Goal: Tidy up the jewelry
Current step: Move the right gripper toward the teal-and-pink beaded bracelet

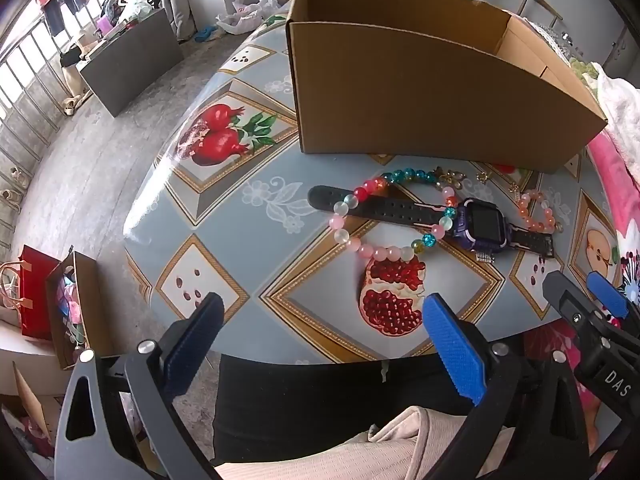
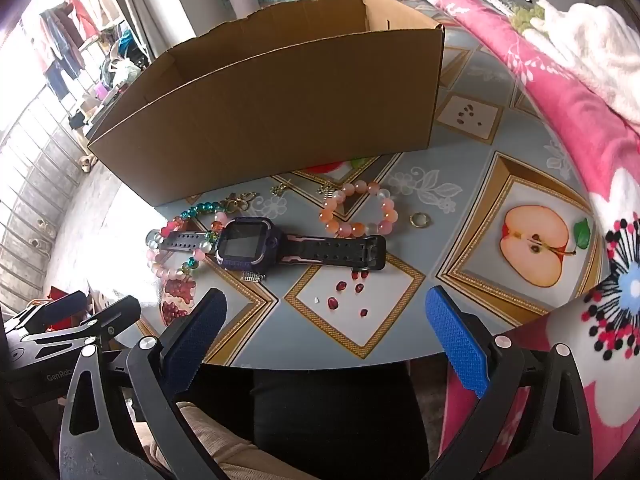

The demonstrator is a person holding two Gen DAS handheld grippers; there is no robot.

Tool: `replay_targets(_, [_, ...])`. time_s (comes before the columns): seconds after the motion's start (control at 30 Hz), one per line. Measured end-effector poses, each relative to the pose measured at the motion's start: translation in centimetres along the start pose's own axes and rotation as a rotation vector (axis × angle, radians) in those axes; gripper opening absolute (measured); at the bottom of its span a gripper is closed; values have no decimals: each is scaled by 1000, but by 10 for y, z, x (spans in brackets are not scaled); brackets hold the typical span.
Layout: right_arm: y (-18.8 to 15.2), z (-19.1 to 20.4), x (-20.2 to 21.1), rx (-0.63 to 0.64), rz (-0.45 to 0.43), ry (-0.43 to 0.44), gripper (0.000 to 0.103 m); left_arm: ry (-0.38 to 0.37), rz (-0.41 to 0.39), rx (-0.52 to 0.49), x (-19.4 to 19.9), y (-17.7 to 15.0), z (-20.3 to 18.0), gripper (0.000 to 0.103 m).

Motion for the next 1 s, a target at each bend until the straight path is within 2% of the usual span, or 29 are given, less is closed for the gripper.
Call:
replay_targets(0.43, [12, 1, 4, 16, -46, -7, 96, -33, -42, 27, -4, 6, 13, 97])
replay_targets(0.6, [31, 16, 12, 66, -117, -11, 96, 7, -92, 15, -1, 17, 30, 97])
replay_targets(0.77, [37, 23, 19, 104, -176, 0, 96, 47, -124, -17, -2, 29, 42, 97])
replay_targets(0.9, [34, 27, 16, 128, -157, 44, 96, -45, -183, -10, -5, 36, 42, 97])
replay_targets(1.0, [35, 28, 20, 132, -179, 71, 96, -172, -257, 7, -2, 39, 36, 97])
Point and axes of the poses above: each gripper's, at about its wrist camera, not at the fingertips, and x roughly against the way its jaws point, z to its left, y to its top, the point moved 9 cm from there along -x, roughly the way its jaws point, and after that the axes turned 13 degrees about -x, right-handed, at the moved point
